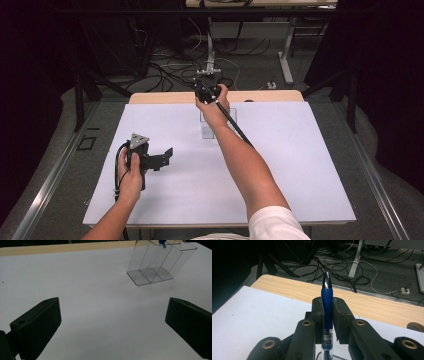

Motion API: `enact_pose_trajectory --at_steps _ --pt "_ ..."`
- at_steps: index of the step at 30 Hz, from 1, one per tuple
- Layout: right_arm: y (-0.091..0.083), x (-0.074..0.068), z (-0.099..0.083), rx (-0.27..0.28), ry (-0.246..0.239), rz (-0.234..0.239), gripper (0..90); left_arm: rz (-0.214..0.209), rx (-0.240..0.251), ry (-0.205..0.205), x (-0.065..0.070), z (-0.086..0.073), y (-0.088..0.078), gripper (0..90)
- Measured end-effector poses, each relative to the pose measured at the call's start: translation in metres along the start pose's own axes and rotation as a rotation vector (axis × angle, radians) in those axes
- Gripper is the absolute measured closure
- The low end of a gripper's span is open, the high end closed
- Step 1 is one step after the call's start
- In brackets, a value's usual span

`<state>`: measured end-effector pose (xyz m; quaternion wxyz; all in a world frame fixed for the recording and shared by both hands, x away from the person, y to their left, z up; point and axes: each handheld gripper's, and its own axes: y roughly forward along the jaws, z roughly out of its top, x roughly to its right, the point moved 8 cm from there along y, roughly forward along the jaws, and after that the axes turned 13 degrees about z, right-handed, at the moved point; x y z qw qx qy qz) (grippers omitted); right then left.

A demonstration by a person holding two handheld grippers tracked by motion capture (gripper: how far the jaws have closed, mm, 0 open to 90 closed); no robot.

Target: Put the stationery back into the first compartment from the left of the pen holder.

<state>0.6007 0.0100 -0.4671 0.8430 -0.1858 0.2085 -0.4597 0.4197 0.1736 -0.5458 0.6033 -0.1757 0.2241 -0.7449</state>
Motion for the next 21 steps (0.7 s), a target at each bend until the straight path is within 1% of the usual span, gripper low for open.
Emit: enact_pose_trajectory --at_steps 8,10,13,14,15,17,18,19,21 --pt "0.000 -0.002 -0.002 -0.009 -0.001 0.008 79.8 -0.003 -0.005 0.002 0.001 0.000 0.000 0.2" --pt "0.000 -0.003 -0.001 -0.007 -0.003 0.011 78.1 -0.002 -0.005 0.001 0.001 -0.001 0.000 0.2" --pt "-0.003 -0.005 -0.001 -0.010 0.005 0.032 71.1 -0.004 0.001 -0.002 0.002 0.000 0.001 0.2" --pt "-0.003 -0.005 0.000 -0.008 0.005 0.039 68.7 -0.005 -0.002 0.007 0.001 -0.001 0.001 0.2" --pt "-0.005 -0.006 0.000 -0.008 0.006 0.048 66.4 -0.003 -0.004 0.007 0.001 -0.001 0.001 0.2" --pt "-0.008 -0.008 0.001 -0.006 0.011 0.066 62.0 0.000 -0.004 0.002 0.002 -0.001 0.001 0.2" --pt "-0.010 -0.009 0.001 0.001 0.009 0.077 59.4 0.000 -0.004 0.005 0.002 -0.001 0.001 0.2" --pt "-0.012 -0.010 0.000 -0.009 0.010 0.081 56.9 0.001 -0.004 0.004 0.002 -0.001 0.002 0.2" --pt "-0.016 -0.009 0.000 -0.009 -0.002 0.089 50.9 0.003 -0.004 0.005 0.001 -0.001 0.002 0.2"
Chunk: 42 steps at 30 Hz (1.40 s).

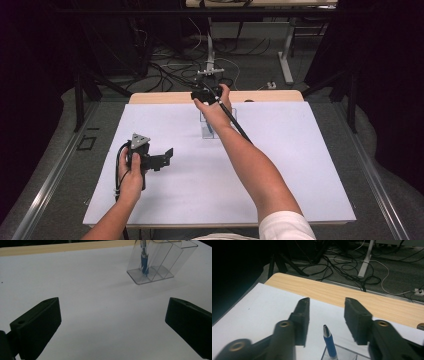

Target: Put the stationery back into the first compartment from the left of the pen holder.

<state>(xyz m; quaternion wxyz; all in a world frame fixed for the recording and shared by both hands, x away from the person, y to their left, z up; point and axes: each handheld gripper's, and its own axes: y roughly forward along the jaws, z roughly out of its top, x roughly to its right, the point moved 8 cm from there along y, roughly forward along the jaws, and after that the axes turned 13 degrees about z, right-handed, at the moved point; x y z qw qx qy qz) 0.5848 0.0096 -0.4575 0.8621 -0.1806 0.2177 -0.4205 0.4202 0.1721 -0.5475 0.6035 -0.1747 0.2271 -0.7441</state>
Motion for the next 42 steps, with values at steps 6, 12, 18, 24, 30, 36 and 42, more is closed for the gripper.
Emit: enact_pose_trajectory --at_steps 6,12,18,24,30,36,42 --pt "-0.019 0.000 -0.004 -0.009 0.027 0.033 40.1 0.004 0.002 0.007 -0.001 0.000 0.000 0.2" --pt "-0.041 0.003 -0.007 -0.012 -0.009 0.043 23.8 0.005 -0.005 0.014 0.000 -0.001 0.000 0.2" --pt "-0.061 0.009 -0.013 -0.012 -0.045 0.043 16.0 0.007 0.001 0.015 0.000 0.000 0.001 0.2" --pt "-0.081 0.013 -0.021 -0.015 -0.076 0.043 13.9 0.008 0.003 0.017 0.001 0.000 0.000 0.2" --pt "-0.104 0.017 -0.035 -0.021 -0.087 0.066 5.7 0.010 0.003 0.021 0.001 0.000 -0.001 0.2" --pt "-0.131 0.028 -0.053 -0.017 -0.075 0.068 0.0 0.012 0.001 0.015 0.000 -0.001 -0.001 0.2" --pt "-0.154 0.044 -0.079 -0.009 -0.054 0.037 0.0 0.018 -0.001 0.014 -0.001 -0.001 -0.001 0.2"
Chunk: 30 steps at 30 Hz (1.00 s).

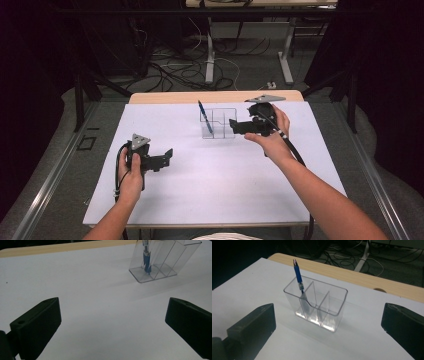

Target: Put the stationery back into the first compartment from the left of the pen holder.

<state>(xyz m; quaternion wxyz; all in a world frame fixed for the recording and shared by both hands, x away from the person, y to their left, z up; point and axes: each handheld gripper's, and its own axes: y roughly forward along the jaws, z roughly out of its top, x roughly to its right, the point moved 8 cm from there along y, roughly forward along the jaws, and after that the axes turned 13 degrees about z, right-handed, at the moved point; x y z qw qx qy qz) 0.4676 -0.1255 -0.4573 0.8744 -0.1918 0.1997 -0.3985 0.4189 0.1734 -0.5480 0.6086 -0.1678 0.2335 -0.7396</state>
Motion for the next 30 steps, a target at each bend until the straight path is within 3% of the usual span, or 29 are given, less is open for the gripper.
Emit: enact_pose_trajectory --at_steps 3,19,30 --pt "-0.008 0.005 -0.014 0.009 0.021 -0.004 0.0 0.001 0.001 -0.001 0.000 0.000 0.000 0.2" --pt "-0.042 0.027 -0.082 0.004 0.022 -0.058 0.0 0.010 -0.008 -0.006 -0.003 -0.001 0.000 0.2" --pt "-0.044 0.052 -0.119 -0.012 0.103 -0.083 0.0 0.011 -0.011 -0.005 -0.003 -0.002 0.001 0.2"
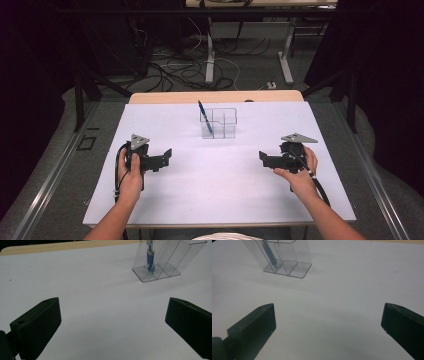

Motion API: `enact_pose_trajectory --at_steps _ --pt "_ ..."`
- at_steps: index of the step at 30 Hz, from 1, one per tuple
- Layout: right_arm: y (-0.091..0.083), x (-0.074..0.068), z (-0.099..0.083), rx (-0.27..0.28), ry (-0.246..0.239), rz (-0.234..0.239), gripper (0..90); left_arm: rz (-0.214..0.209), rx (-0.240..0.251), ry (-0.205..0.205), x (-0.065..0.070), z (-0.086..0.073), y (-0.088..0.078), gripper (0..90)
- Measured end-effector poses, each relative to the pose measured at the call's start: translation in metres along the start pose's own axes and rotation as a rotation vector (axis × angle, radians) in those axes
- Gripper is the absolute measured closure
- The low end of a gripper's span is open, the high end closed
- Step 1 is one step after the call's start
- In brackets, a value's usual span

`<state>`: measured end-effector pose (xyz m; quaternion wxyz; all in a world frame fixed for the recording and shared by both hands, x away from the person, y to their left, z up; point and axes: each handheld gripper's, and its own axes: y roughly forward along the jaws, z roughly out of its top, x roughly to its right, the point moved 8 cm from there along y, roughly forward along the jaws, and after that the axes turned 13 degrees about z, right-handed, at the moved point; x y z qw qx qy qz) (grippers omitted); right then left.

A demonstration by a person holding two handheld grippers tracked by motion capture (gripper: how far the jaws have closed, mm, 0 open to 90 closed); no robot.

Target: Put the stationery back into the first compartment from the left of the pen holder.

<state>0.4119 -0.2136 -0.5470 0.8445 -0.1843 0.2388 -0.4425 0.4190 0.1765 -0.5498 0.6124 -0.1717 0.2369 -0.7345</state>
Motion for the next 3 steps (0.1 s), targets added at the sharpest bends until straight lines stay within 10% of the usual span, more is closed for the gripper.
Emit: enact_pose_trajectory --at_steps 3 --pt "0.0000 0.0051 -0.0028 0.001 0.014 -0.003 0.0 0.002 0.001 0.002 -0.0004 0.0002 0.0002 0.2"
